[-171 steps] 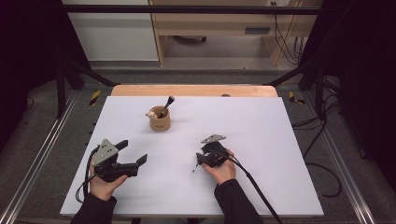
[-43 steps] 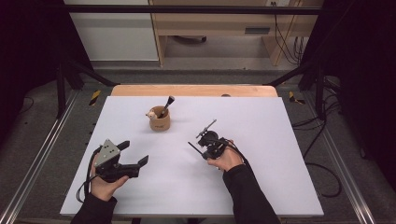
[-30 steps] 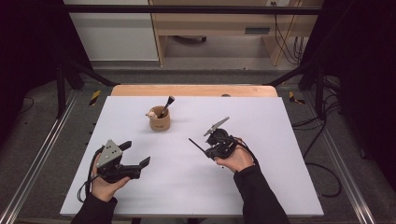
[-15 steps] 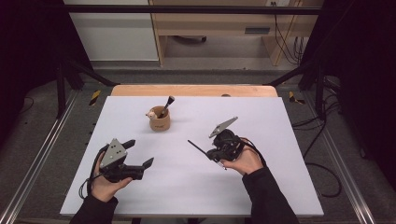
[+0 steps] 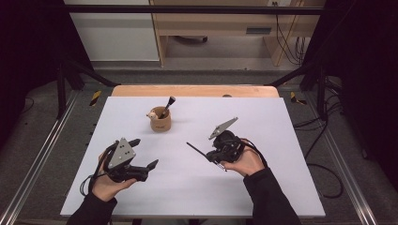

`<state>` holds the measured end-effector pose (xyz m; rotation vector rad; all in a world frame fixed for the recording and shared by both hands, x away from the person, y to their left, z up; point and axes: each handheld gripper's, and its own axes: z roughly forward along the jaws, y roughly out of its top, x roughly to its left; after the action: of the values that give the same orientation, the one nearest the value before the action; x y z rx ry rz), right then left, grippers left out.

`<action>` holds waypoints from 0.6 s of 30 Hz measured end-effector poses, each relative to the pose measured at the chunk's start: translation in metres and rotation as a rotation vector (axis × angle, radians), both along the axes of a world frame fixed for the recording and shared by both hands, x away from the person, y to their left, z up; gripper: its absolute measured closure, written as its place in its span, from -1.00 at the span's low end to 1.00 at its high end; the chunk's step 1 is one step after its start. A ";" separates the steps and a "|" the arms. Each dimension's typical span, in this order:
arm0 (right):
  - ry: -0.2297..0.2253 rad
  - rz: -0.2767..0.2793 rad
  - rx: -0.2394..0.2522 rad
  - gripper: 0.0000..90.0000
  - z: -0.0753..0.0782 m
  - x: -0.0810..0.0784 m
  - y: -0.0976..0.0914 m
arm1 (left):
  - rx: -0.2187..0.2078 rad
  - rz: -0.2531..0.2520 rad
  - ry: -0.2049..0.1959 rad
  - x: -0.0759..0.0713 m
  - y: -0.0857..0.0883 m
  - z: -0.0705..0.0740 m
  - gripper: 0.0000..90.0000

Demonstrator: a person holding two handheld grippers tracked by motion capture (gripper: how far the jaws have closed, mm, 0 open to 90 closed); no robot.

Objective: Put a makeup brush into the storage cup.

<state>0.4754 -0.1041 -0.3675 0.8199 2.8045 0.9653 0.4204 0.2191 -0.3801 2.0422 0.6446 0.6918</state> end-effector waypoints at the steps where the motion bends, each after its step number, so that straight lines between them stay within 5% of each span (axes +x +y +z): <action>1: 0.002 0.000 0.000 0.91 0.000 0.000 0.000 | 0.008 -0.007 -0.005 0.000 -0.002 0.002 -0.77; 18: 0.017 0.049 -0.017 0.91 -0.002 -0.003 0.005 | 0.127 -0.082 -0.017 0.000 -0.032 0.012 -0.76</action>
<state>0.4727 -0.0991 -0.3697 0.7650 2.8557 0.9435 0.4207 0.1873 -0.3683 2.1648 0.5148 0.7167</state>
